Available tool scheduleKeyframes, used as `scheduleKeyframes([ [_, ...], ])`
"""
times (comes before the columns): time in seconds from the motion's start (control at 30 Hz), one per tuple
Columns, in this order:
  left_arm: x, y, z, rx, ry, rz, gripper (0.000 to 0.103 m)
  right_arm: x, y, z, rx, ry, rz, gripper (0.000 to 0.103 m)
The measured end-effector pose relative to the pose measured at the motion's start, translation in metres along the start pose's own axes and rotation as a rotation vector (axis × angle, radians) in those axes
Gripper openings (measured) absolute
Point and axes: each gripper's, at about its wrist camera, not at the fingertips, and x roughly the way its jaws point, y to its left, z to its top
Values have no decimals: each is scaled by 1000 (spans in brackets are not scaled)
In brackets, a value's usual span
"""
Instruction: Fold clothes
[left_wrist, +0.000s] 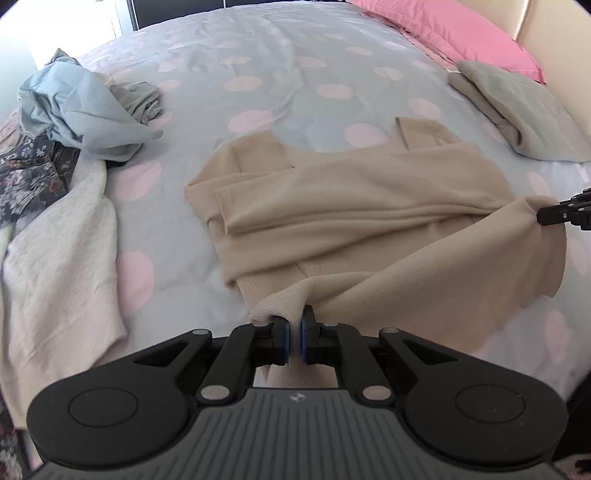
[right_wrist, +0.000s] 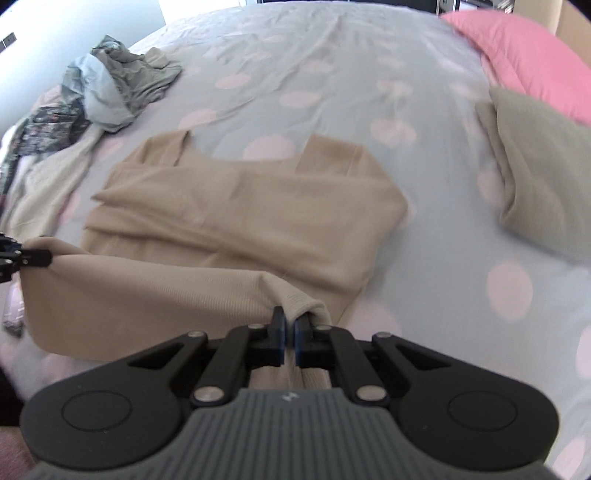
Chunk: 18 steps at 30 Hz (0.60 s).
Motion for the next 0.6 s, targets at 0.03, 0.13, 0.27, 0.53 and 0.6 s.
scheduleKeyframes([
  [0.03, 5, 0, -1, -3, -2, 7, 4, 8, -1, 4, 6, 4, -6, 6],
  [0.13, 18, -2, -5, -8, -13, 34, 7, 27, -7, 5, 33, 14, -35, 10],
  [0.27, 13, -19, -19, 88, -68, 140, 27, 33, -12, 0, 34, -2, -81, 23],
  [0.53, -15, -63, -60, 348, -208, 243, 45, 4, -7, -34, -98, -176, -171, 39],
  [0.6, -23, -71, -69, 396, -235, 229, 47, -5, -5, -43, -127, -218, -168, 39],
])
